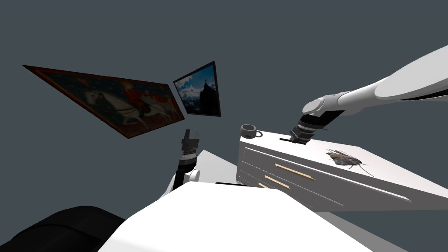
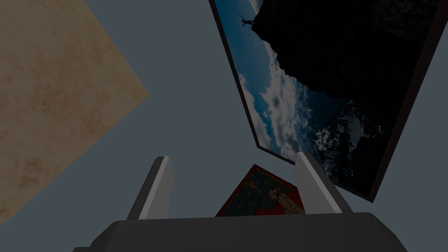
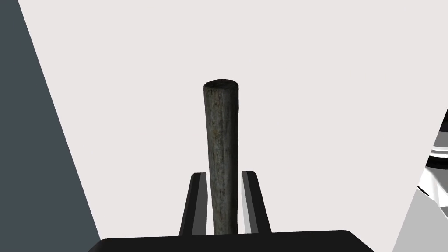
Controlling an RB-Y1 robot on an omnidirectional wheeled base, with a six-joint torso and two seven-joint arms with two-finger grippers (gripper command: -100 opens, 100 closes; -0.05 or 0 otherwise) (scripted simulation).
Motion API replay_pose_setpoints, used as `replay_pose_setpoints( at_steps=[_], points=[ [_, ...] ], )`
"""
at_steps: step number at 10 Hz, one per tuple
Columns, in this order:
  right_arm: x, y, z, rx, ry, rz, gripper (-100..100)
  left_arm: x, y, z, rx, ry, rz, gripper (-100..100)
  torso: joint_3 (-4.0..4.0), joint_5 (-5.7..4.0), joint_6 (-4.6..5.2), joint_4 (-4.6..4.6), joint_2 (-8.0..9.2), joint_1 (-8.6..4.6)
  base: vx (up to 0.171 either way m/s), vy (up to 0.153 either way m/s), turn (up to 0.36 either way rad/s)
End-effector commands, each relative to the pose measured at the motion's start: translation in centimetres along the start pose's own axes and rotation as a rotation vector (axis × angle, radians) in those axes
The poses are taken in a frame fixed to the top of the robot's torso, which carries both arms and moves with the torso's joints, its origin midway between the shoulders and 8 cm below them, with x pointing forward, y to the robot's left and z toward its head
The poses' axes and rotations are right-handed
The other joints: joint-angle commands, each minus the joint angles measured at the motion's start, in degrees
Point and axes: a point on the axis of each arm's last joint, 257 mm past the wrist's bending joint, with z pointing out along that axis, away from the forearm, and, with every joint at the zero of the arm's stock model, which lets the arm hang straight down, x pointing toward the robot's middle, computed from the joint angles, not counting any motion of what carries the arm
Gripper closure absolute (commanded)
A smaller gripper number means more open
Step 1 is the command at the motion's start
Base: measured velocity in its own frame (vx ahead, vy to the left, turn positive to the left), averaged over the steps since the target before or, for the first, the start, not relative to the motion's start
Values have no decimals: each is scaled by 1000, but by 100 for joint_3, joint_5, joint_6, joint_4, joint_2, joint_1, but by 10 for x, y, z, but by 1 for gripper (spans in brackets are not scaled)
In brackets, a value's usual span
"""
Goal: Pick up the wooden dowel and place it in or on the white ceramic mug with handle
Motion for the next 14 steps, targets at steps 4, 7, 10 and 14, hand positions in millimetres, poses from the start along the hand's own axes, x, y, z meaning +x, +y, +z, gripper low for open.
replay_pose_setpoints(
  at_steps=[4, 7, 10, 14],
  points=[
    [-20, -25, -45, 53, 4, 1, 100, 0, 0, 0, 0, 0, 0, 0, 17, 15, -15, 10, 26, 46, -67, 58, 123],
    [-33, -32, -74, 64, 9, 17, 100, 0, 0, 0, 0, 0, 0, 0, 15, 15, -15, 10, 22, 44, -45, 65, 124],
    [-43, -35, -95, 68, 11, 32, 100, 0, 0, 0, 0, 0, 0, 0, 11, 19, -19, 7, 15, 60, -26, 79, 123],
    [-60, -35, -128, 69, 4, 58, 100, 0, 0, 0, 0, 0, 0, 0, 11, 13, -11, 7, 16, 40, -18, 55, 98]
  ],
)
